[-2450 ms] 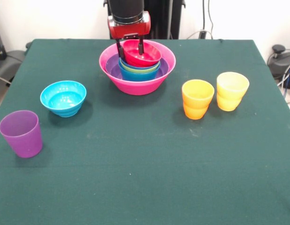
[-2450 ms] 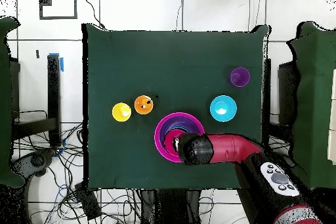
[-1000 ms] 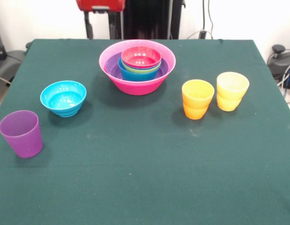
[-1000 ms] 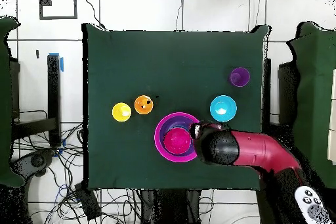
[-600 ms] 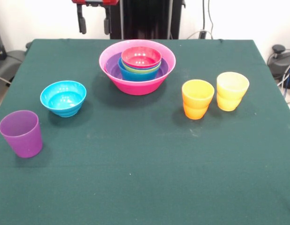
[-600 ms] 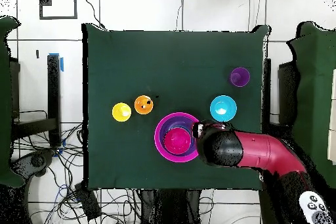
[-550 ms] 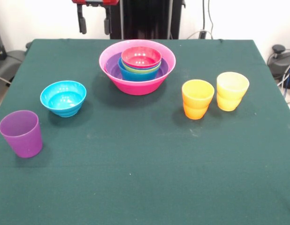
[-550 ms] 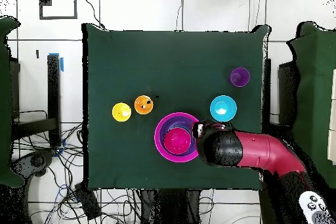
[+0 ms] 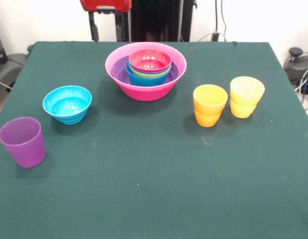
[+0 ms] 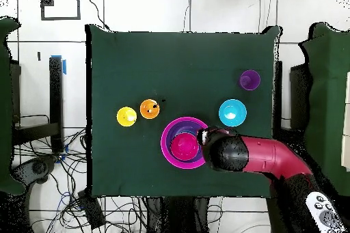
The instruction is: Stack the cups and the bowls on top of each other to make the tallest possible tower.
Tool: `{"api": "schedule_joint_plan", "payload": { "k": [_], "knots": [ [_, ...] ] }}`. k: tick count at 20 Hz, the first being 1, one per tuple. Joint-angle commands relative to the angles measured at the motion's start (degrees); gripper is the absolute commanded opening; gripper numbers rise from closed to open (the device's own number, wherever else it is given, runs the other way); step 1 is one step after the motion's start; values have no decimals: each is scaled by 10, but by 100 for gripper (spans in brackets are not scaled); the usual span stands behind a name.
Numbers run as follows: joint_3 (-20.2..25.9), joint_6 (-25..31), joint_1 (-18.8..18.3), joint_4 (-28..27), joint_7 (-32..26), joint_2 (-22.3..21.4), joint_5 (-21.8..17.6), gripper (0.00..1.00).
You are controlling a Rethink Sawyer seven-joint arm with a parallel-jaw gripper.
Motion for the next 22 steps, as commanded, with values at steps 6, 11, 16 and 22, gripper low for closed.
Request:
{"api": "schedule_joint_plan", "payload": {
  "k": [6,11,16,22],
  "knots": [
    [3,-29,2,-45,1,107,-65,100],
    [13,-32,-29,-65,-13,140,-65,100],
    [48,35,-67,-39,-52,85,-32,100],
    [96,144,-101,14,-75,-39,43,100]
  ]
}}
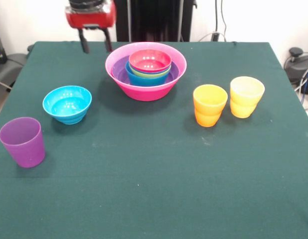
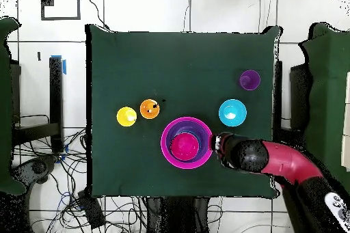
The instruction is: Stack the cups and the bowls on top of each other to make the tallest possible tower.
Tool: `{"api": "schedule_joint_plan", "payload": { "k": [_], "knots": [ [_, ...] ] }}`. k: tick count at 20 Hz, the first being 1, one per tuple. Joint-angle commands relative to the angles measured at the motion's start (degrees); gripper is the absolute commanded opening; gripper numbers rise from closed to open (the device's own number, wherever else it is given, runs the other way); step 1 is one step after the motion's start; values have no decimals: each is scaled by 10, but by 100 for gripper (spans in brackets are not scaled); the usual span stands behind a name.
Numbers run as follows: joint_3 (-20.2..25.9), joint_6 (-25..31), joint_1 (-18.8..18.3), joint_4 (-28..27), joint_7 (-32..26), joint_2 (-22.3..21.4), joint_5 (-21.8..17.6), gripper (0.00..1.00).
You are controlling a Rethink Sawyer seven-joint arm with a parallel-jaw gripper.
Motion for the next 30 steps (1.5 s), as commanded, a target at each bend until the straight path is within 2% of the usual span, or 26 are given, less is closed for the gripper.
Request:
{"api": "schedule_joint_plan", "payload": {
  "k": [1,4,10,16,23,24,30],
  "knots": [
    [74,129,-16,32,-75,-110,60,100],
    [80,135,-20,33,-71,-115,62,100],
    [63,69,-6,9,-41,-39,6,100],
    [27,-8,14,-18,-7,29,-52,100],
    [-14,-5,39,-57,30,73,-73,100],
    [-20,-8,43,-65,30,74,-80,100],
    [-21,22,36,-78,12,71,-70,100]
  ]
}}
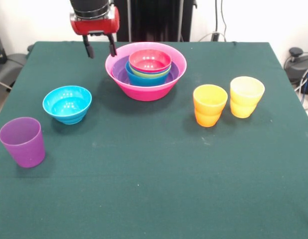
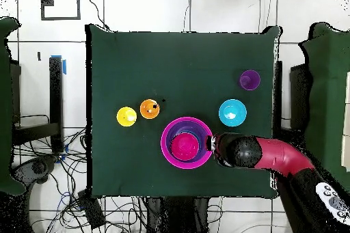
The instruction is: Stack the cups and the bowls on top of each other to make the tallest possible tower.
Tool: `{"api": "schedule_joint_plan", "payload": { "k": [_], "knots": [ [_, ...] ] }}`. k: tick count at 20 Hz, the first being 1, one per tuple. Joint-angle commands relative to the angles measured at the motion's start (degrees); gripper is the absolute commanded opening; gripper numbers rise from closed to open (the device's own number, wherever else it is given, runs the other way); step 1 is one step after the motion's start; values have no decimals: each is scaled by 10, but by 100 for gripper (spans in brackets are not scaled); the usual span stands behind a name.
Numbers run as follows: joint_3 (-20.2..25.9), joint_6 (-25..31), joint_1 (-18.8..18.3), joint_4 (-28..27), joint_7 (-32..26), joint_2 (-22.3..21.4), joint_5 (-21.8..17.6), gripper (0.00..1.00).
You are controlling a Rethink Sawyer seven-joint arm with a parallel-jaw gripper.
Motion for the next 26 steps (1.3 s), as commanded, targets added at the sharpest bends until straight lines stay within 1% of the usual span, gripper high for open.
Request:
{"api": "schedule_joint_plan", "payload": {
  "k": [1,4,7,9,11,13,14,17,20,22,24,26],
  "knots": [
    [-21,5,19,-58,9,27,-36,100],
    [-19,12,12,-63,-4,25,-33,100],
    [2,45,-15,-59,-42,9,-15,100],
    [21,84,-30,-43,-67,-27,7,100],
    [35,147,-40,-18,-80,-89,46,100],
    [42,171,-43,-9,-81,-113,59,100],
    [44,176,-43,-11,-78,-113,61,100],
    [49,166,-45,-18,-75,-96,52,100],
    [52,163,-50,-14,-73,-97,50,100],
    [51,150,-49,-19,-67,-83,40,100],
    [44,118,-45,-33,-57,-49,16,100],
    [38,96,-41,-45,-53,-26,0,100]
  ]
}}
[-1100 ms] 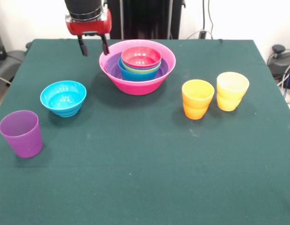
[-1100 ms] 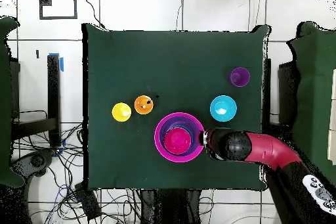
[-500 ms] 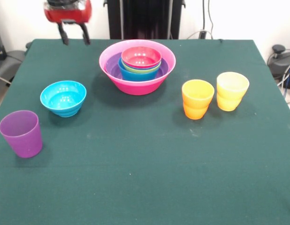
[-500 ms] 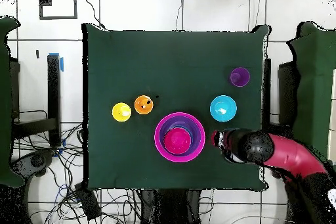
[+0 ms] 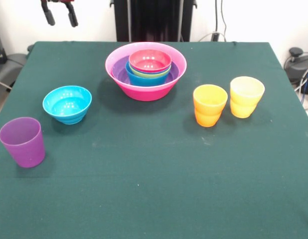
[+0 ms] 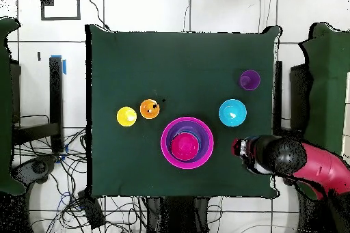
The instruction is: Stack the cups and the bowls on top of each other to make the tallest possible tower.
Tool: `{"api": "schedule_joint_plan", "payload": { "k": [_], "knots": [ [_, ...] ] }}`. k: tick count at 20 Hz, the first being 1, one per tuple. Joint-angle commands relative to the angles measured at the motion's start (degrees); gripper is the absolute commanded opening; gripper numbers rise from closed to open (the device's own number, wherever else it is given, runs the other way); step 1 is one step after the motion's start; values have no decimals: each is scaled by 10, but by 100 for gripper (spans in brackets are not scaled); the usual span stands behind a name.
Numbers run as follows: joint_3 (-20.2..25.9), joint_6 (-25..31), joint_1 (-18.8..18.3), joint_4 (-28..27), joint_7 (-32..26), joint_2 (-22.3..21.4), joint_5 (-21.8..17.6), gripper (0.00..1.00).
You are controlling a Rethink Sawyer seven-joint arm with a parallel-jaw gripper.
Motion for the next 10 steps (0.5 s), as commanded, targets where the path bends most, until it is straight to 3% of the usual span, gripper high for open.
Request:
{"api": "schedule_joint_plan", "payload": {
  "k": [1,10],
  "knots": [
    [30,-40,20,-34,-51,78,-51,100],
    [9,-104,39,-82,-22,150,-103,100]
  ]
}}
